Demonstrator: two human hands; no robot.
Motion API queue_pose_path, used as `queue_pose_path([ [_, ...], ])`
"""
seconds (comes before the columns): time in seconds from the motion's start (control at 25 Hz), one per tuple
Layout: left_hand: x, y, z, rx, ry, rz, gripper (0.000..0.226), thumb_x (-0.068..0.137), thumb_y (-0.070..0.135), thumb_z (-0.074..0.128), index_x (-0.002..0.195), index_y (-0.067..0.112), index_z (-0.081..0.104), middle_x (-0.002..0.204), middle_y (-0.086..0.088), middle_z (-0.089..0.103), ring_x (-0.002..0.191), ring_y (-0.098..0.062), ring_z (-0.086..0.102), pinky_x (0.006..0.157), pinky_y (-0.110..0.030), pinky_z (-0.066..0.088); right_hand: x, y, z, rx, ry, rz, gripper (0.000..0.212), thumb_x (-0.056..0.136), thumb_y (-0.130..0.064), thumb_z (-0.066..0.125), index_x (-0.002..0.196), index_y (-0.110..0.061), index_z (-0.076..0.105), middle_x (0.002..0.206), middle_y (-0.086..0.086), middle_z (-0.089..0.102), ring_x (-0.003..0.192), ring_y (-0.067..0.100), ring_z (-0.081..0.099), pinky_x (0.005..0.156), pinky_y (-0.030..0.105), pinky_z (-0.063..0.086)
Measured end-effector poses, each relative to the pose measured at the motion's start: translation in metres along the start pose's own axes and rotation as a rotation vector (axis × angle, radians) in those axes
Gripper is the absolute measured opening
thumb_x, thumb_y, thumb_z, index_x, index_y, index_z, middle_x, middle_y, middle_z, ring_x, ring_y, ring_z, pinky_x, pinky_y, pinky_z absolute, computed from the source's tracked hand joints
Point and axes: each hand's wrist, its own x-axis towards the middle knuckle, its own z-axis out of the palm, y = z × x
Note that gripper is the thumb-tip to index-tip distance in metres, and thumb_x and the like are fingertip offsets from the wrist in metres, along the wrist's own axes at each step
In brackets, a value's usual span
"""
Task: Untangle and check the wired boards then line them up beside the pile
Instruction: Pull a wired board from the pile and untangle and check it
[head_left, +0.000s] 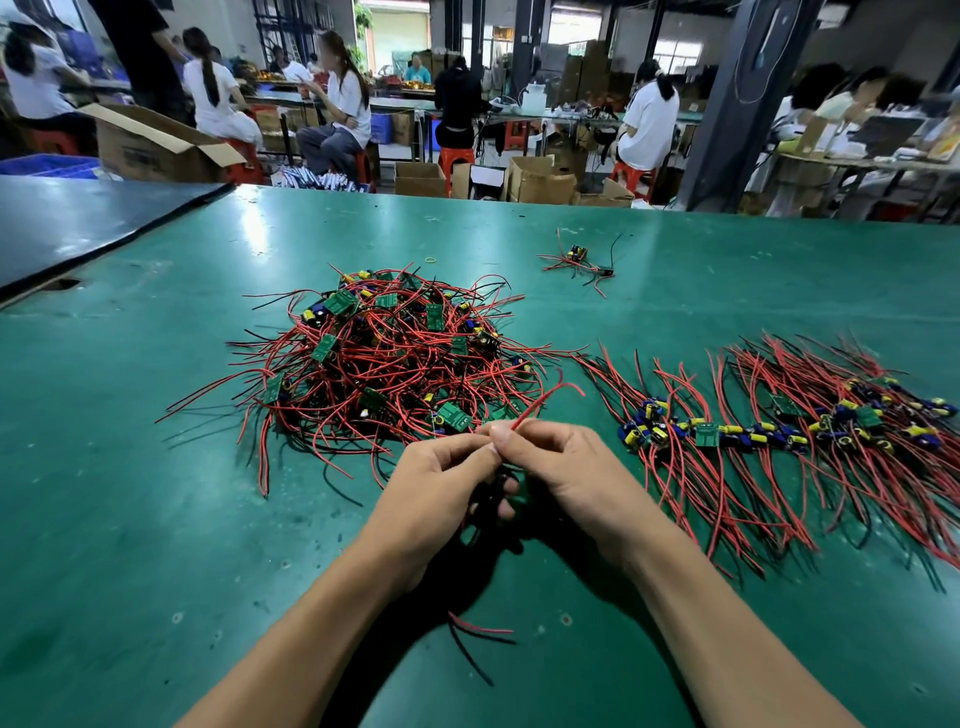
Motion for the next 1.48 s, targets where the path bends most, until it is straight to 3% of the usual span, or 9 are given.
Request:
queue_pose_path([
  [0.24, 0.000, -0.002, -0.006, 0.100, -0.078, -0.025, 0.020, 0.094, 0.012, 0.060, 0.082, 0.012, 0.076, 0.068, -0.012, 0.068, 0.051, -0.020, 0.057, 0.051, -0.025, 0.050, 0.001, 0.000, -0.003, -0.052, 0.032, 0.000, 0.036, 0.093, -0.046, 0.067, 0.096, -0.012, 0.079, 0.063, 0.006, 0.068, 0.049, 0.018, 0.061, 0.052, 0.027, 0.053],
  [0.36, 0.001, -0.003, -0.004, 0.155, -0.105, -0.016, 0.016, 0.093, 0.013, 0.062, 0.084, 0.007, 0.074, 0.070, -0.012, 0.069, 0.054, -0.021, 0.057, 0.054, -0.026, 0.049, 0.007, -0.001, -0.013, -0.141, 0.241, -0.068, 0.034, 0.093, -0.046, 0.066, 0.087, -0.016, 0.080, 0.045, -0.002, 0.040, 0.036, 0.010, 0.037, 0.040, 0.016, 0.031],
  [0.48, 0.001, -0.002, -0.002, 0.167, -0.140, -0.028, 0.016, 0.093, 0.014, 0.063, 0.086, 0.003, 0.072, 0.071, -0.013, 0.069, 0.056, -0.022, 0.058, 0.056, -0.027, 0.050, 0.012, -0.001, -0.019, -0.041, 0.334, -0.118, 0.036, 0.096, -0.044, 0.061, 0.081, -0.018, 0.080, 0.050, -0.005, 0.023, 0.038, 0.008, 0.018, 0.038, 0.016, 0.017],
  [0.84, -0.001, 0.001, -0.001, 0.136, -0.172, -0.059, 0.015, 0.091, 0.013, 0.064, 0.085, 0.003, 0.074, 0.070, -0.014, 0.069, 0.061, -0.022, 0.059, 0.056, -0.027, 0.051, 0.011, -0.015, -0.022, 0.431, 0.295, 0.019, 0.055, 0.093, -0.053, 0.056, 0.053, -0.017, 0.070, 0.057, -0.005, 0.043, 0.035, 0.004, 0.023, 0.035, 0.017, 0.020],
  [1.04, -0.002, 0.000, -0.003, 0.156, -0.155, -0.052, 0.016, 0.095, 0.010, 0.059, 0.088, 0.002, 0.071, 0.067, -0.014, 0.067, 0.053, -0.022, 0.057, 0.055, -0.027, 0.051, 0.009, -0.009, -0.019, 0.084, 0.313, -0.042, 0.051, 0.092, -0.054, 0.059, 0.066, -0.014, 0.076, 0.054, -0.006, 0.035, 0.036, 0.005, 0.025, 0.036, 0.017, 0.021],
  [1.16, -0.002, -0.002, -0.001, 0.126, -0.119, -0.028, 0.016, 0.098, 0.011, 0.055, 0.093, 0.002, 0.068, 0.065, -0.013, 0.064, 0.049, -0.020, 0.057, 0.052, -0.030, 0.053, 0.005, 0.003, -0.005, -0.006, 0.139, -0.027, 0.042, 0.093, -0.052, 0.063, 0.090, -0.013, 0.076, 0.052, 0.005, 0.055, 0.037, 0.018, 0.052, 0.041, 0.024, 0.045],
  [1.28, -0.001, -0.001, -0.002, 0.115, -0.098, -0.018, 0.021, 0.097, 0.015, 0.056, 0.080, 0.010, 0.069, 0.062, -0.012, 0.063, 0.046, -0.019, 0.055, 0.049, -0.025, 0.049, 0.005, 0.006, -0.002, -0.117, 0.071, -0.047, 0.041, 0.091, -0.053, 0.066, 0.089, -0.014, 0.078, 0.063, 0.013, 0.065, 0.049, 0.022, 0.061, 0.051, 0.030, 0.050],
  [1.36, -0.001, 0.001, -0.004, 0.094, -0.119, -0.038, 0.022, 0.095, 0.016, 0.057, 0.078, 0.012, 0.070, 0.060, -0.011, 0.061, 0.045, -0.019, 0.053, 0.048, -0.023, 0.046, 0.008, 0.003, -0.011, -0.280, 0.196, -0.134, 0.044, 0.086, -0.060, 0.067, 0.082, -0.018, 0.080, 0.060, 0.014, 0.061, 0.056, 0.017, 0.054, 0.058, 0.029, 0.044],
  [1.48, -0.002, 0.004, -0.003, 0.099, -0.168, -0.063, 0.022, 0.094, 0.017, 0.059, 0.077, 0.013, 0.071, 0.059, -0.011, 0.060, 0.046, -0.019, 0.053, 0.048, -0.022, 0.045, 0.011, 0.002, -0.021, -0.222, 0.340, -0.221, 0.047, 0.080, -0.063, 0.068, 0.080, -0.017, 0.079, 0.046, -0.002, 0.033, 0.043, 0.010, 0.029, 0.046, 0.020, 0.027],
])
